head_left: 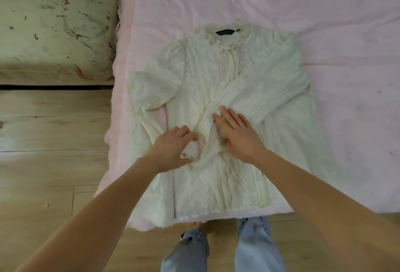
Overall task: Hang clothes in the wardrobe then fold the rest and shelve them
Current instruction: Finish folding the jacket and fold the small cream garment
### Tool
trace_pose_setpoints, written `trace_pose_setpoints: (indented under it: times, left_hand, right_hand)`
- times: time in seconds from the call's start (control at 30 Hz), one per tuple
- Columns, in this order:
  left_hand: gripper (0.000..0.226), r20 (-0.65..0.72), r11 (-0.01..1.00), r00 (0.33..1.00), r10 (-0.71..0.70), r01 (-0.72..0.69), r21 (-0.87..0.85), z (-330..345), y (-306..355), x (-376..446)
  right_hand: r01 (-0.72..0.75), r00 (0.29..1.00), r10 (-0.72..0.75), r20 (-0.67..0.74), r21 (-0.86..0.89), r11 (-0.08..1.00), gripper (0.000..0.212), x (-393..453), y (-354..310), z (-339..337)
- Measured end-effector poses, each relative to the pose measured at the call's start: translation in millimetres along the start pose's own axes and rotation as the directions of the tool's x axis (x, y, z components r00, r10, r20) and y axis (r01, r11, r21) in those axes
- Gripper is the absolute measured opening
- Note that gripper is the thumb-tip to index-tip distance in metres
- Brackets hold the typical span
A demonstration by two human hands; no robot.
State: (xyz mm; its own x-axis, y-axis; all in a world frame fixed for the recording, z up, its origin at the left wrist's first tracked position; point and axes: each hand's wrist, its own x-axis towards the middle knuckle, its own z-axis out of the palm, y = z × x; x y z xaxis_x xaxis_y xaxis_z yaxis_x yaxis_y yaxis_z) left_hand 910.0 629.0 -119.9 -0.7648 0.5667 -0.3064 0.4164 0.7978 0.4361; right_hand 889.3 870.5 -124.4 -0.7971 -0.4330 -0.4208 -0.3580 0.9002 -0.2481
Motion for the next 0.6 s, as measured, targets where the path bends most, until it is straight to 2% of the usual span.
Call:
trace_pose_setpoints:
  times: [0.17,0.3,0.4,0.5,0.6]
  left_hand:
    - [0.063,-0.136,0.995,0.990,0.048,-0.036,0.095,4,15,0]
    - [0.042,-0.337,0.982,0.932,0.133,-0.077,0.174,4,15,2]
    - [0.029,-0.311,0.968,0.922,0.228,-0.183,0.169,-2,11,-1]
    - [0.023,-0.291,0.986,0.942,0.167,-0.152,0.073,-4,4,-9]
    - [0.033,-0.367,0.991,0.922,0.123,-0.134,-0.005,-11,0,-13]
  right_hand:
    - [-0.007,0.998,0.013,-0.064,0.092,0.996,0.088,0,-1,1]
    - [0.023,0.998,-0.020,-0.052,0.065,0.998,0.091,3,3,-1]
    - [0.022,1.000,-0.022,0.011,0.036,0.999,0.086,6,6,1]
    - [0.021,0.999,-0.023,0.048,0.040,0.999,0.085,8,9,2]
    - [0.039,0.997,-0.042,0.067,0.047,0.998,0.084,10,13,2]
